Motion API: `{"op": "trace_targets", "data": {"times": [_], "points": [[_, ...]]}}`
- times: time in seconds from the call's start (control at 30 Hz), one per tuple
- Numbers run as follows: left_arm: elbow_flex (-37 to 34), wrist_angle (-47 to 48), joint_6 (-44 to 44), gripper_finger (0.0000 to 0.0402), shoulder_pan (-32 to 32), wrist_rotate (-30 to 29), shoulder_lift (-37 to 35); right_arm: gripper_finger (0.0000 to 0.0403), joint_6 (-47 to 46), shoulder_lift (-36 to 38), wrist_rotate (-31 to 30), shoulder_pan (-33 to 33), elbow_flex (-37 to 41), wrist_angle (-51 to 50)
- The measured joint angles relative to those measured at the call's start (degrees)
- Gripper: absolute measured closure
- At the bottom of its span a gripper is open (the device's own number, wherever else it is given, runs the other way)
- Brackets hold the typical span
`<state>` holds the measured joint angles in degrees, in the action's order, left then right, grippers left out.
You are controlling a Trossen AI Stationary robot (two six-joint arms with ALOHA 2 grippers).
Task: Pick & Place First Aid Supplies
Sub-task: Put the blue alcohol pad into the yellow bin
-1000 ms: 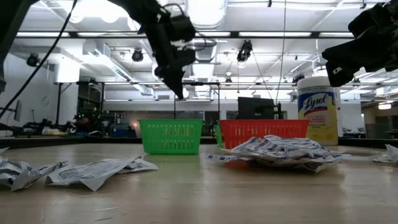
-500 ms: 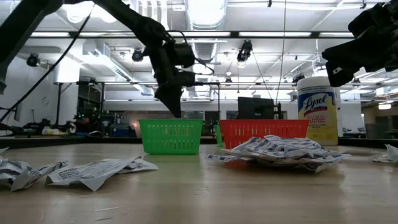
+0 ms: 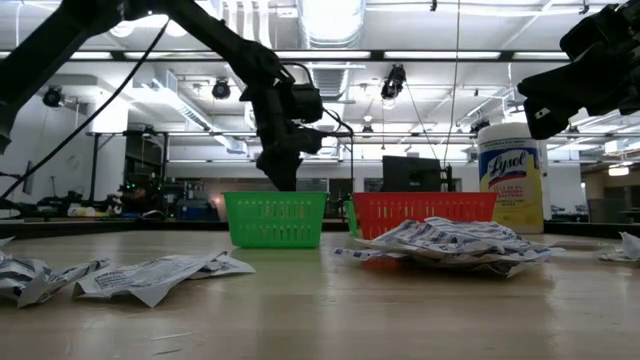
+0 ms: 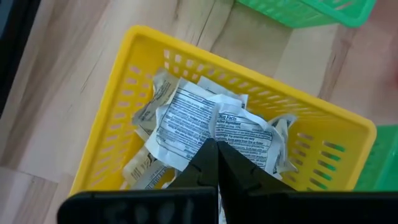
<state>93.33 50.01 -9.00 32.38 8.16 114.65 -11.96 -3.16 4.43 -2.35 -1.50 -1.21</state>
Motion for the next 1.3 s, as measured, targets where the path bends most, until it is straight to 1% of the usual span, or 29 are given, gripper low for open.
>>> {"op": "trace_targets", "data": {"times": [0.17,0.27,0.37,0.57,0.63,0.7,0.77,0.87,1.03,1.13,1.3], "points": [[-0.1,0.0,-0.4,0.0398,0.0,-0.1,-0.3,0.0374,0.0,0.0,0.0,0.0,0.0,0.0],[-0.4,0.0,-0.4,0.0375,0.0,-0.1,-0.2,0.0374,0.0,0.0,0.0,0.0,0.0,0.0],[-0.8,0.1,-0.4,0.0332,0.0,-0.1,-0.2,0.0374,0.0,0.0,0.0,0.0,0.0,0.0],[-0.7,0.1,0.5,0.0227,-0.3,-0.3,-1.4,0.0374,0.0,0.0,0.0,0.0,0.0,0.0],[-0.4,1.9,0.5,0.0201,-0.6,-0.4,-2.9,0.0374,0.0,0.0,0.0,0.0,0.0,0.0],[-0.2,3.9,0.9,0.0183,-1.0,-0.5,-4.7,0.0374,0.0,0.0,0.0,0.0,0.0,0.0],[-0.1,6.3,2.0,0.0173,-1.7,-1.2,-6.8,0.0374,0.0,0.0,0.0,0.0,0.0,0.0],[-0.2,10.8,4.9,0.0171,-3.8,-2.9,-10.5,0.0374,0.0,0.0,0.0,0.0,0.0,0.0],[-2.2,16.7,13.5,0.0172,-9.8,-4.1,-15.1,0.0374,0.0,0.0,0.0,0.0,0.0,0.0],[-4.6,17.9,19.6,0.0172,-14.4,-4.1,-17.3,0.0374,0.0,0.0,0.0,0.0,0.0,0.0],[-10.6,16.9,31.4,0.0172,-22.9,-4.1,-20.3,0.0374,0.0,0.0,0.0,0.0,0.0,0.0]]}}
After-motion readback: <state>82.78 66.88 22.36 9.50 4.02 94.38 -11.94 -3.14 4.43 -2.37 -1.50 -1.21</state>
